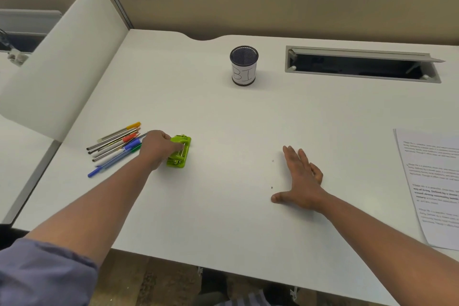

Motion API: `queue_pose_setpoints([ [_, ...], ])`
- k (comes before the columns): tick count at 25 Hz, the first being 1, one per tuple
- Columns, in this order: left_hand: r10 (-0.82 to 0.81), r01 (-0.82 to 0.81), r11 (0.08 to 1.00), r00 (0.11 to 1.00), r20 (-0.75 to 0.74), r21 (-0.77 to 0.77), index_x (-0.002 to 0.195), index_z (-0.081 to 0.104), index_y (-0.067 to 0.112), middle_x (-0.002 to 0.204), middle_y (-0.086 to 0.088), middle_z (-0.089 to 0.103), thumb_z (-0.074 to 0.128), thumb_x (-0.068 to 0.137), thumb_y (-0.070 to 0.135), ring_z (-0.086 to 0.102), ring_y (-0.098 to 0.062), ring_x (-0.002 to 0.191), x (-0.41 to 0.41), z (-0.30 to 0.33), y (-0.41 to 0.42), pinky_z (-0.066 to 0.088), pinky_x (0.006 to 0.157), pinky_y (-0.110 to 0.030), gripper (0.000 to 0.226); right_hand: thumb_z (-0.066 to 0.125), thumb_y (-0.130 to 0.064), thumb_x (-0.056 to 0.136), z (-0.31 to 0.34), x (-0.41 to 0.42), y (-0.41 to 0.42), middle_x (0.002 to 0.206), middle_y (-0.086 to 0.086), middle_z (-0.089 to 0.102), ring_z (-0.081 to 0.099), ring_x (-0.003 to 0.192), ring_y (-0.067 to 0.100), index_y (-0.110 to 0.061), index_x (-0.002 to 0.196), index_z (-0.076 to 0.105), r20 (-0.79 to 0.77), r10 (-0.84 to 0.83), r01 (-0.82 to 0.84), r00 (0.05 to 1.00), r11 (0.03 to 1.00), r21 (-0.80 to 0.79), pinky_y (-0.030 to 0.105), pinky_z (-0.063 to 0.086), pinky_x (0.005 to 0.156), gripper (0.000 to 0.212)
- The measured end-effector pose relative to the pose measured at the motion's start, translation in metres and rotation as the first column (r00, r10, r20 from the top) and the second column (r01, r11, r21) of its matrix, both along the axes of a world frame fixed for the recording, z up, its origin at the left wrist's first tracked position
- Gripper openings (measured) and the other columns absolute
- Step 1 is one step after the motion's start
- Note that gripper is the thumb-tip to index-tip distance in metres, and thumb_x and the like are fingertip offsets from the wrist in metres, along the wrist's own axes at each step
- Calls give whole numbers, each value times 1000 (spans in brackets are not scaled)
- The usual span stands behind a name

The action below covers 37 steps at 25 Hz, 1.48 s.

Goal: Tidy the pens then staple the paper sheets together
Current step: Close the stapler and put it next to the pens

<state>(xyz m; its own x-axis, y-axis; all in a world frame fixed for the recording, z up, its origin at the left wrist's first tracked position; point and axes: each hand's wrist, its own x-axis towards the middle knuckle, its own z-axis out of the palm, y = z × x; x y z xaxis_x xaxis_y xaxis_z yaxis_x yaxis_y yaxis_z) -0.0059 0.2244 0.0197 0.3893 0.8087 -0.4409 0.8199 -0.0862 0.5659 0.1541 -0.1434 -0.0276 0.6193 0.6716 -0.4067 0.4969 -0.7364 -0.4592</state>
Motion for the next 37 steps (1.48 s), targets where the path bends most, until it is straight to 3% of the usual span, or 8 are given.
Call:
queue_pose_setpoints([
  [5, -281, 260, 839, 959, -29, 478, 113, 66, 23, 117, -4, 60, 79, 75, 45, 52, -33, 114, 27, -3, -36, 47, 93, -44, 46, 75, -68, 54, -1, 0, -1, 163, -25, -18, -31, 146, -1, -53, 151, -17, -12, -4, 4, 1000, 1000, 19, 36, -8, 119, 134],
  [8, -520, 420, 760, 851, 74, 496, 115, 69, 19, 122, -4, 62, 77, 84, 35, 53, -32, 117, 56, -18, -64, 42, 96, -41, 36, 75, -66, 59, 0, -1, 0, 166, -20, -11, -23, 150, 4, -51, 154, -1, 1, 1, -1, 1000, 1000, 23, 38, -6, 120, 123],
  [11, -613, 526, 715, 788, 53, 461, 127, 66, 17, 135, -5, 60, 69, 91, 37, 51, -29, 128, 85, -37, -81, 41, 104, -41, 41, 77, -55, 71, 1, -7, -1, 165, -16, 10, 1, 153, 10, -48, 148, 35, 25, -24, 22, 999, 996, 91, 39, 6, 117, 88],
  [14, -642, 578, 666, 766, -33, 472, 133, 61, 16, 143, -10, 55, 59, 97, 41, 44, -29, 138, 102, -53, -89, 37, 110, -44, 45, 74, -45, 82, 3, -12, -3, 132, -18, 48, 41, 127, 13, -41, 126, 63, 70, 10, -20, 997, 989, 149, 38, 25, 108, 46],
  [16, -647, 584, 636, 760, -63, 504, 134, 59, 16, 145, -10, 52, 54, 99, 41, 42, -31, 139, 104, -61, -90, 36, 110, -45, 43, 70, -44, 88, 6, -12, -2, 114, -19, 57, 50, 111, 14, -37, 115, 70, 62, 49, -56, 997, 991, 121, 37, 31, 98, 28],
  [23, -632, 564, 609, 770, -88, 558, 134, 54, 21, 147, -5, 49, 47, 101, 37, 39, -27, 141, 103, -68, -89, 30, 112, -44, 38, 67, -28, 93, 11, -11, 2, 88, -10, 69, 58, 81, 23, -28, 93, 78, 219, 213, -254, 952, 950, 179, 38, 46, 70, 11],
  [30, -609, 554, 624, 787, -102, 552, 134, 53, 25, 149, -3, 47, 44, 99, 42, 35, -25, 143, 105, -72, -87, 25, 115, -44, 40, 66, -9, 82, 10, -9, 14, 65, -1, 54, 46, 55, 25, -16, 64, 61, 430, 354, -450, 831, 882, 144, 34, 36, 50, 19],
  [37, -592, 594, 628, 784, -185, 503, 143, 45, 29, 160, -5, 33, 34, 100, 47, 17, -27, 152, 108, -76, -86, 12, 121, -45, 48, 58, -25, 81, 37, 33, 48, 76, -9, 58, 52, 70, 15, -24, 73, 62, 109, 247, -266, 963, 937, 228, 34, 46, 62, 9],
])
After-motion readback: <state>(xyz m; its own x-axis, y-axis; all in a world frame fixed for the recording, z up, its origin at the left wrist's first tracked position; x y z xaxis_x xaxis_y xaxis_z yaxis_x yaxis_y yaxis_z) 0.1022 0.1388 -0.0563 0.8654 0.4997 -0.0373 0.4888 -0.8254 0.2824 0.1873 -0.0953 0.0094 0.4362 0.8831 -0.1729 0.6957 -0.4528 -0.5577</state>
